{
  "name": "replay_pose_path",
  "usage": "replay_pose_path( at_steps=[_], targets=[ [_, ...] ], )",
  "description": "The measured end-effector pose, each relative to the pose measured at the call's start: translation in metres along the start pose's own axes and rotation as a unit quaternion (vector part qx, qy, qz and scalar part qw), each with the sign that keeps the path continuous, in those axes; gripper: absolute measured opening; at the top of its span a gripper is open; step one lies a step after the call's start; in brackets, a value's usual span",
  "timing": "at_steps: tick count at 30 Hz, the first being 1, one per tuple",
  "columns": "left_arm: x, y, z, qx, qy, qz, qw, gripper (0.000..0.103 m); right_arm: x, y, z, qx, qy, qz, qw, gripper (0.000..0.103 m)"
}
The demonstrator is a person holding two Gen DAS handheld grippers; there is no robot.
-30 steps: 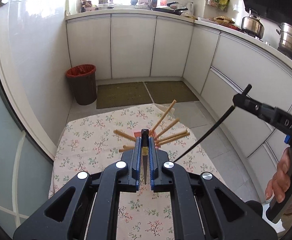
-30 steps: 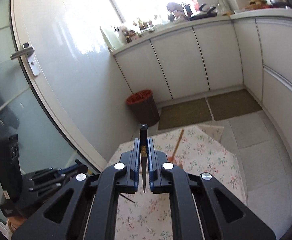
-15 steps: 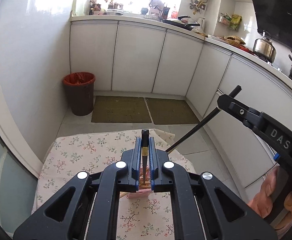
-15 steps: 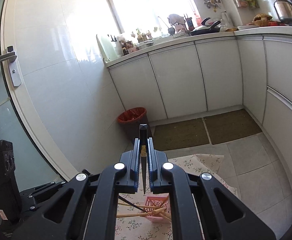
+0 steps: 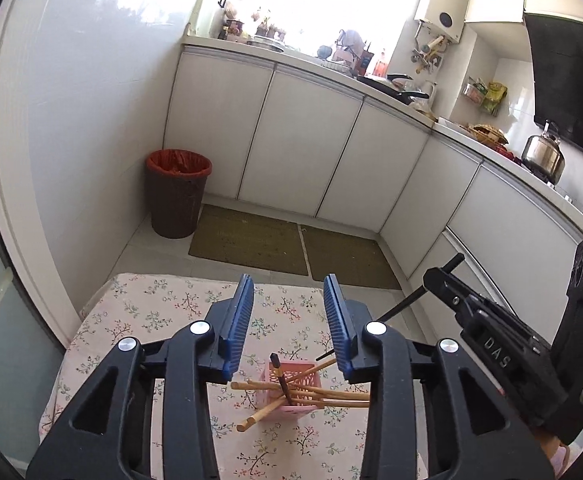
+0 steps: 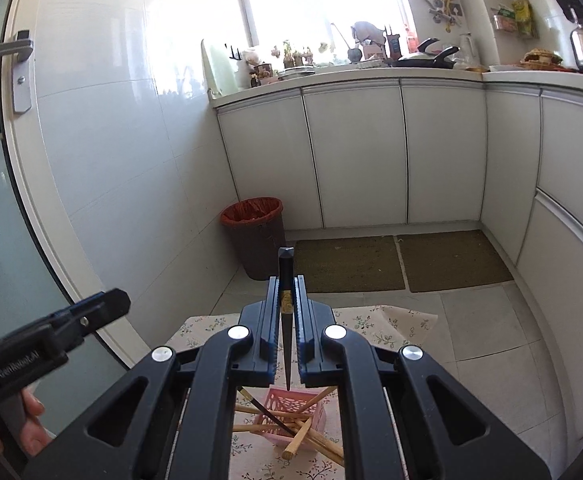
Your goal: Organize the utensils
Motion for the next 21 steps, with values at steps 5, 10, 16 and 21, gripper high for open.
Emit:
replay_pose_path(
  at_steps=[5, 10, 16, 21],
  targets=[
    [-0.004, -0.006, -0.008, 0.001, 0.01, -0.003, 0.9999, 0.034, 0.013, -0.028, -0.02, -0.035, -0.011, 0.003, 0.999, 0.007],
    [-0.017, -0.009, -0.015, -0.003, 0.027, -0.001, 0.9996, 0.036, 0.018, -0.045, -0.011, 0.007, -0.009, -0.015, 1.0, 0.022],
    [-0.051, 0.004, -0.005, -0.003, 0.05, 0.045, 0.9977, 0.067, -0.048, -0.004, 0.006, 0.023, -0.048, 0.054, 0.997, 0.041],
    [-0.084, -0.001, 0.028, 0.03, 0.091, 0.07, 0.993, 0.096, -0.106, -0.01, 0.025, 0.033, -0.117, 0.079, 0.99, 0.09]
  ],
)
Point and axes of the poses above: each gripper's, at about its wrist camera, not at the fingertips, and x roughly the way its jaws point, z to its right, y to its top, the point moved 7 cm from there along x, roughly the way its jaws point, and after that the axes turned 15 degrees about -y, right-handed, at the moved point
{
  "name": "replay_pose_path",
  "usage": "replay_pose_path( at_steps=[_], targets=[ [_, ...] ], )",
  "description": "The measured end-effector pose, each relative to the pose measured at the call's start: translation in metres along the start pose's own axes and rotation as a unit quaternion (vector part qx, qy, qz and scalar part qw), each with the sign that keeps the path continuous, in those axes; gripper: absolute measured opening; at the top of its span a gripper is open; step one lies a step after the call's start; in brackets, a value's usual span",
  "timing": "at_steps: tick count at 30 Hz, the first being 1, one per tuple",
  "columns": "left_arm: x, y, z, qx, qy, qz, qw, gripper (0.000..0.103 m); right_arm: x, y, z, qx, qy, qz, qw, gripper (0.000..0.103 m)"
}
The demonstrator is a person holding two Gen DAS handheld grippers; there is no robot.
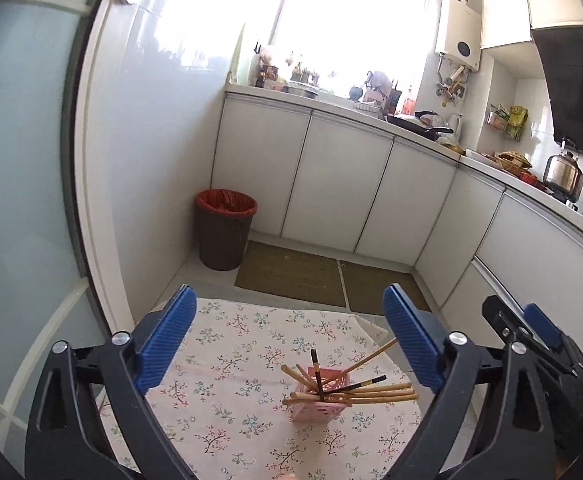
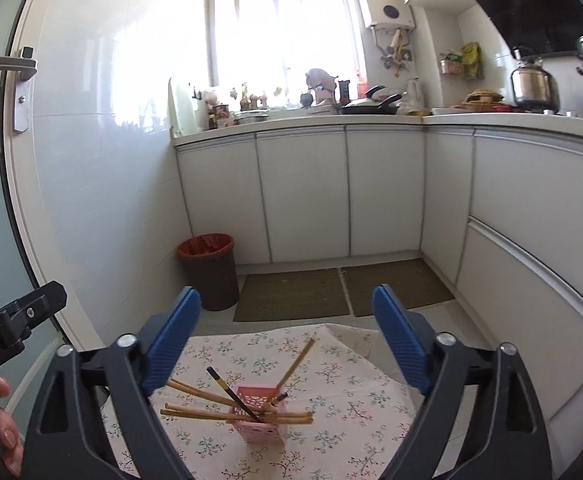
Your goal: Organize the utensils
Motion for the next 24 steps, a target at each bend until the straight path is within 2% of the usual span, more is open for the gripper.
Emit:
replay_pose_path(
  at_steps=[1, 2, 5, 7, 9, 11, 13, 16, 24],
  targets=[
    [-0.006, -0.002, 0.006, 0.009, 0.007, -0.001, 0.9999, 0.096, -0.011, -0.002, 0.007, 0.002, -0.015, 0.005, 1.0, 0.091],
    [-0.013, -0.006, 0.013, 0.018, 0.018, -0.003, 0.9997, 0.096, -0.02, -0.005, 0.014, 0.002, -0.026, 0.008, 1.0, 0.096],
    [-0.031, -0.021, 0.027, 0.036, 0.05, -0.009, 0.9981, 0.096, -0.046, -0.016, 0.034, 0.011, -0.054, 0.002, 0.998, 0.097],
    [-0.042, -0.033, 0.036, 0.042, 0.053, -0.007, 0.9977, 0.096, -0.058, -0.028, 0.048, 0.004, -0.073, -0.027, 0.997, 0.097],
    [-0.057, -0.045, 0.04, 0.037, 0.061, 0.008, 0.9974, 0.096, -0.063, -0.044, 0.06, -0.006, -0.098, -0.075, 0.992, 0.097],
    [-0.068, -0.056, 0.044, 0.026, 0.065, 0.012, 0.9975, 0.096, -0.072, -0.059, 0.072, 0.014, -0.092, -0.097, 0.991, 0.097],
    [-0.073, -0.069, 0.05, 0.035, 0.066, -0.018, 0.997, 0.096, -0.082, -0.069, 0.082, 0.011, -0.111, -0.093, 0.989, 0.097],
    [-0.077, -0.085, 0.061, 0.055, 0.053, -0.053, 0.9956, 0.096, -0.095, -0.079, 0.085, -0.002, -0.115, -0.09, 0.989, 0.097],
    [-0.091, -0.09, 0.069, 0.069, 0.065, -0.054, 0.994, 0.096, -0.114, -0.079, 0.095, -0.001, -0.121, -0.078, 0.99, 0.097]
  ],
)
Point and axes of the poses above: each gripper's, at about its wrist camera, not at the fingertips, and x roughly the way its jaws point, z to its right, y to its top, the point moved 7 cm from there along x, roughly the way its jaws point, and after that the axes turned 15 degrees about -y, right-handed, at the moved point
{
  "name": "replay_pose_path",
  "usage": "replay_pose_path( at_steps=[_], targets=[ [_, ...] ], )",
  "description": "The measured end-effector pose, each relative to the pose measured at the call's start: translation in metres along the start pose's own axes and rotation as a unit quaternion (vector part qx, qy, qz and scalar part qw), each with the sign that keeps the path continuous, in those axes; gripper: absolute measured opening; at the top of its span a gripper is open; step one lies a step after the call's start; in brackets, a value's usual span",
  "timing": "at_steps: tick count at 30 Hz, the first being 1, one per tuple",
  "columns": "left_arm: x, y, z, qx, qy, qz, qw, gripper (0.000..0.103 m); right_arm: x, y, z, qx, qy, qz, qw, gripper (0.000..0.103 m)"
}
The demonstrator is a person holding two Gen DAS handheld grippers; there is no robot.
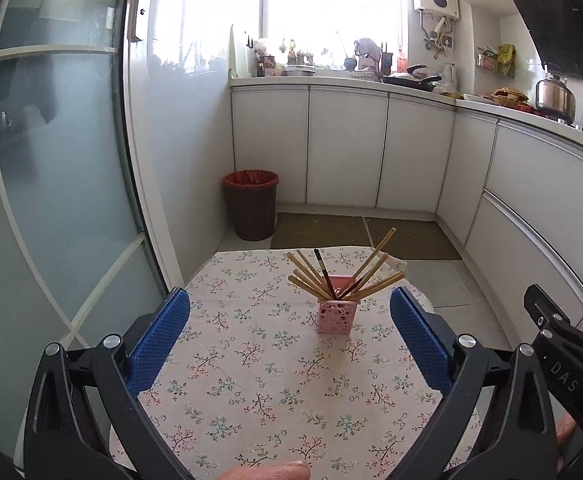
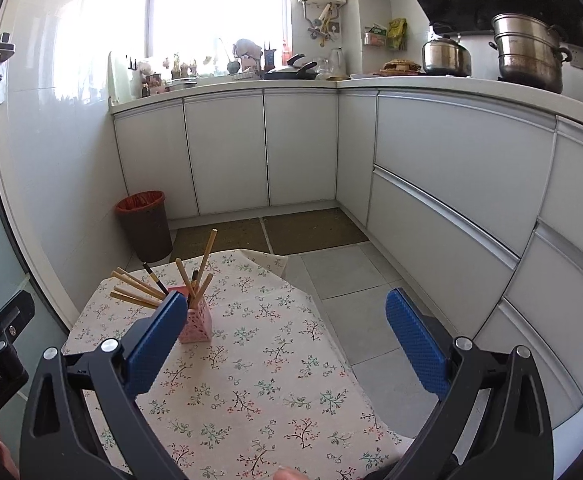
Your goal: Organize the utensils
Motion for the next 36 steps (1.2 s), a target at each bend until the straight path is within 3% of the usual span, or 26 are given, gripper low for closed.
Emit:
replay_pose_path(
  at_steps=[36],
  targets=[
    [-0.008, 0.001, 0.006, -0.001, -0.009, 0.004, 1.0, 0.096, -0.007, 0.001, 0.004, 0.008, 0.013, -0.006, 1.0, 0.097]
  ],
)
Point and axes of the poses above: each gripper's, at about its wrist camera, not at the fingertips, and x roughly the way its jaws point, z to its right, y to its top, the point moved 7 cm from there along x, roughly the way its jaws point, and after that the axes turned 15 degrees about -y, right-handed, at the moved point
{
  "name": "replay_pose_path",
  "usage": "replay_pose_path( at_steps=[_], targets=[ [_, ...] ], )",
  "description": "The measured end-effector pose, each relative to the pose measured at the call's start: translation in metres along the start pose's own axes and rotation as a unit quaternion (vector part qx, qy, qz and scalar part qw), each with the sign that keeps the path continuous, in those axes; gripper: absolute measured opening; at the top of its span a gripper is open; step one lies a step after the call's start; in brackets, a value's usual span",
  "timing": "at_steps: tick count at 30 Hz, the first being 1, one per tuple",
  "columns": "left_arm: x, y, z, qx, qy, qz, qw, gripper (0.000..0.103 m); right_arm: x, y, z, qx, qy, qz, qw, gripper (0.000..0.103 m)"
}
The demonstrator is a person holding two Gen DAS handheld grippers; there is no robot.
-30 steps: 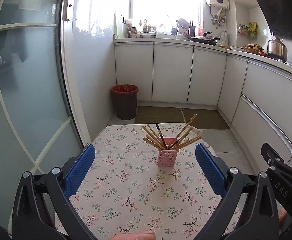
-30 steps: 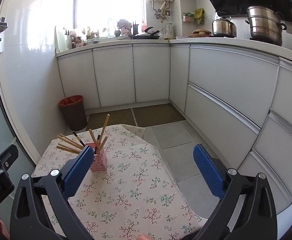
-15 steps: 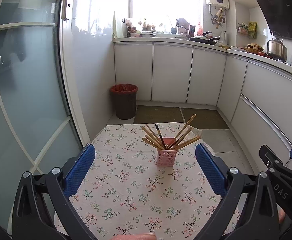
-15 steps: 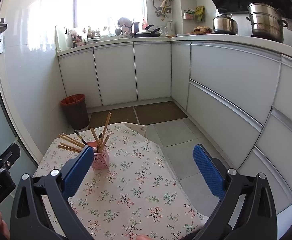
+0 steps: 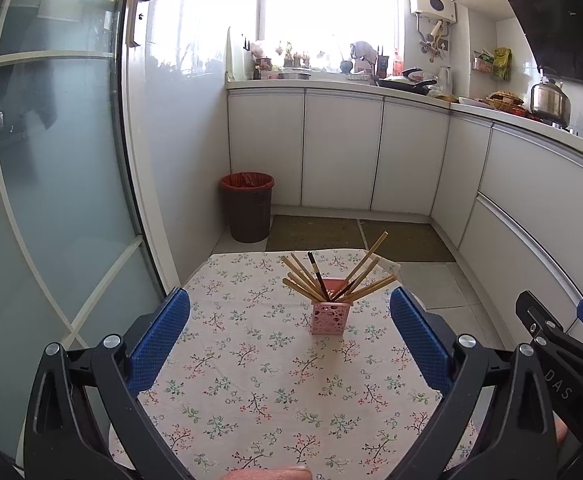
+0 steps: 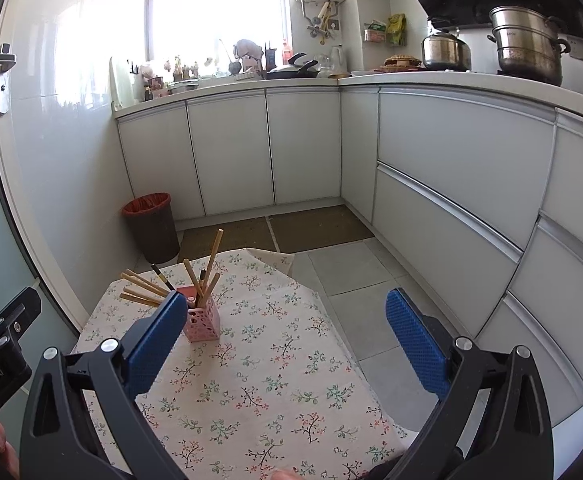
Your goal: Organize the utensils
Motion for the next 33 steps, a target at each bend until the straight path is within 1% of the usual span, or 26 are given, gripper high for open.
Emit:
replay_pose_path(
  at_steps=[19, 24, 27, 29, 33],
  targets=[
    [0.0002, -0.0003, 0.0009, 0.0, 0.003, -0.001, 1.0, 0.096, 0.0027, -0.0034, -0.0006, 0.003, 0.009, -0.015, 1.0, 0.097],
    [0.0043, -0.0013, 0.001, 0.003, -0.003, -0.004, 1.0, 0.096, 0.004, -0.0032, 0.0002, 0.004, 0.01, -0.015, 1.0, 0.097],
    [0.0053, -0.0013, 0.003, 0.01, -0.003, -0.002, 0.9999, 0.092, 0.0044, -0.0033, -0.0001, 0.004, 0.01, -0.017, 1.0, 0.097],
    [0.0049, -0.0007, 0.0051, 0.015, -0.007, 0.001, 0.9999, 0.087, 0.0047, -0.0037, -0.0001, 0.004, 0.01, -0.018, 1.0, 0.097],
    [0.006, -0.0006, 0.0086, 0.02, -0.014, -0.001, 0.9997, 0.089, 0.0049, -0.0036, 0.0008, 0.005, 0.01, -0.017, 1.0, 0.097]
  ],
)
Point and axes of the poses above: each gripper's, at about its wrist camera, not at the fingertips, and x roughly the way its jaws point, z to its right, y to its top, the point moved 7 cm from there along x, roughly the way its jaws point, and after that the axes turned 15 degrees about -y, right-handed, at the moved point
